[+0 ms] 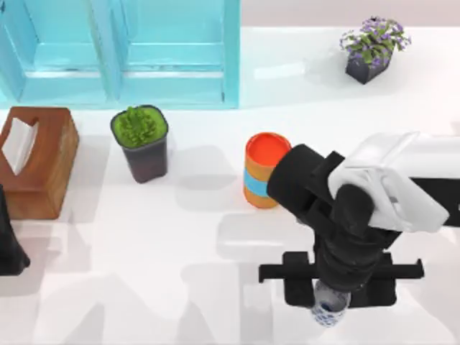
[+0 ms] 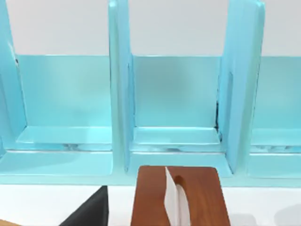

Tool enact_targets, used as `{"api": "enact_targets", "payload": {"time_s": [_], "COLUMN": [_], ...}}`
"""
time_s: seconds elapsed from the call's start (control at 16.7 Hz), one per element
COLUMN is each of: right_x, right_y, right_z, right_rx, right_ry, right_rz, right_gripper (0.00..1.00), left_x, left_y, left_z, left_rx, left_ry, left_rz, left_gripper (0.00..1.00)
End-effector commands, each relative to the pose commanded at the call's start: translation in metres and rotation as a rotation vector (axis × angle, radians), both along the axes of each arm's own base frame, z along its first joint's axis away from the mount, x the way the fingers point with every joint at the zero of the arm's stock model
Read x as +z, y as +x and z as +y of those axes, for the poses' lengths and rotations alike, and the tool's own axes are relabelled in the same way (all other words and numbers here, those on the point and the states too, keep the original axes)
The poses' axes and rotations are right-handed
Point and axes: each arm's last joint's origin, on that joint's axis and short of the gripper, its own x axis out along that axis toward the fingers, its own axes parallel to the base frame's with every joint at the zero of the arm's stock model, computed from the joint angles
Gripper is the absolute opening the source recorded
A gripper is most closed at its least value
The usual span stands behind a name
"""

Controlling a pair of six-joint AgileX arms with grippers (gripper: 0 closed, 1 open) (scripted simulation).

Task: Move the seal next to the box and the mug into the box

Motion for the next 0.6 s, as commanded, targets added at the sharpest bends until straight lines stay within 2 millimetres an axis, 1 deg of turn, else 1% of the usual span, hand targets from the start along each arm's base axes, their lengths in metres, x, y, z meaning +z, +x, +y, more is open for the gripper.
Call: {"api": "enact_targets", "payload": {"time_s": [0.12, 0.24, 0.48, 0.6], "right_x": [0.012, 0.031, 0.075, 0.092], "right_y": [0.005, 0.009, 0.003, 0.000], "right_z": [-0.010, -0.028, -0.073, -0.092], "right_rx": [0.000, 0.000, 0.000, 0.001], "right_ry": [0.006, 0.006, -0.008, -0.004], "right_rz": [-0.006, -0.008, 0.011, 0.006], "right_gripper": [0.00, 0.00, 0.00, 0.00], "left_x": [0.000, 0.000, 0.000, 0.000], "left_y": [0.000, 0.000, 0.000, 0.000], "left_z": [0.000, 0.000, 0.000, 0.000], "left_rx": [0.000, 0.000, 0.000, 0.000], "left_ry": [0.000, 0.000, 0.000, 0.000], "left_rz": [0.000, 0.000, 0.000, 0.000], "left_gripper": [1.00, 1.00, 1.00, 1.00]}}
